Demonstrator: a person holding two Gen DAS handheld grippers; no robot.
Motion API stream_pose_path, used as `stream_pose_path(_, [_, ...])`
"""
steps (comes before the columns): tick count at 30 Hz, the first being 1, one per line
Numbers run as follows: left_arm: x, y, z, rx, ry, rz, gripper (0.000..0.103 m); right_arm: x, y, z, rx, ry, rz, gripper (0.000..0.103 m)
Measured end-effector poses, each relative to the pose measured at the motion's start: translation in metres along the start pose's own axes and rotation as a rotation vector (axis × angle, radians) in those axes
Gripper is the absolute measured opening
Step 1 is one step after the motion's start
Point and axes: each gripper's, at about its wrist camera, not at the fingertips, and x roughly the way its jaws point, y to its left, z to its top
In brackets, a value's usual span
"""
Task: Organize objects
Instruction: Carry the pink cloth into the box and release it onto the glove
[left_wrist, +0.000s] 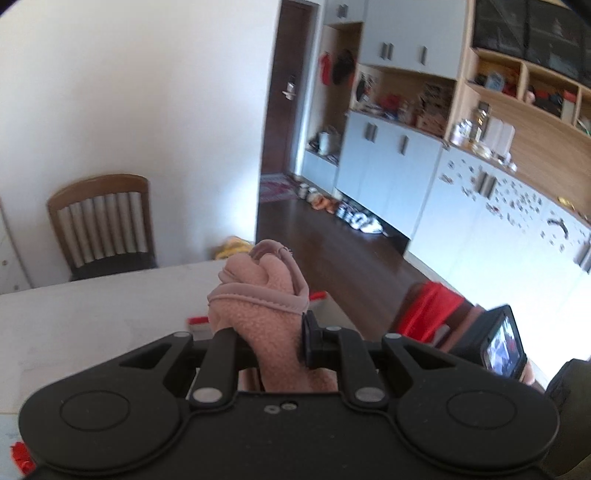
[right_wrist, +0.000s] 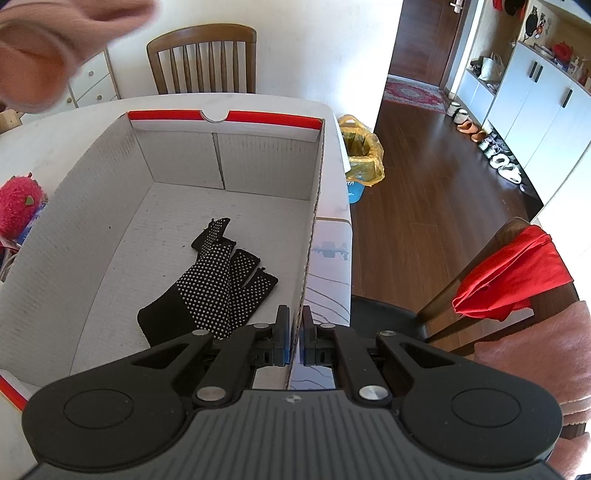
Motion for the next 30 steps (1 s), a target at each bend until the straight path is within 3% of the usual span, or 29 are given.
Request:
stream_pose_path(14, [0.075, -0.031, -0.035, 0.056, 0.153, -0.040, 0.013, 0.000, -0.004, 0.001, 0.020, 0.000, 0.013, 0.004])
stream_pose_path(30, [0.140, -0.025, -0.063, -0.035, 0.352, -0.124, 0.014, 0.000, -0.009, 0.000, 0.041, 0.009, 0.033, 0.004])
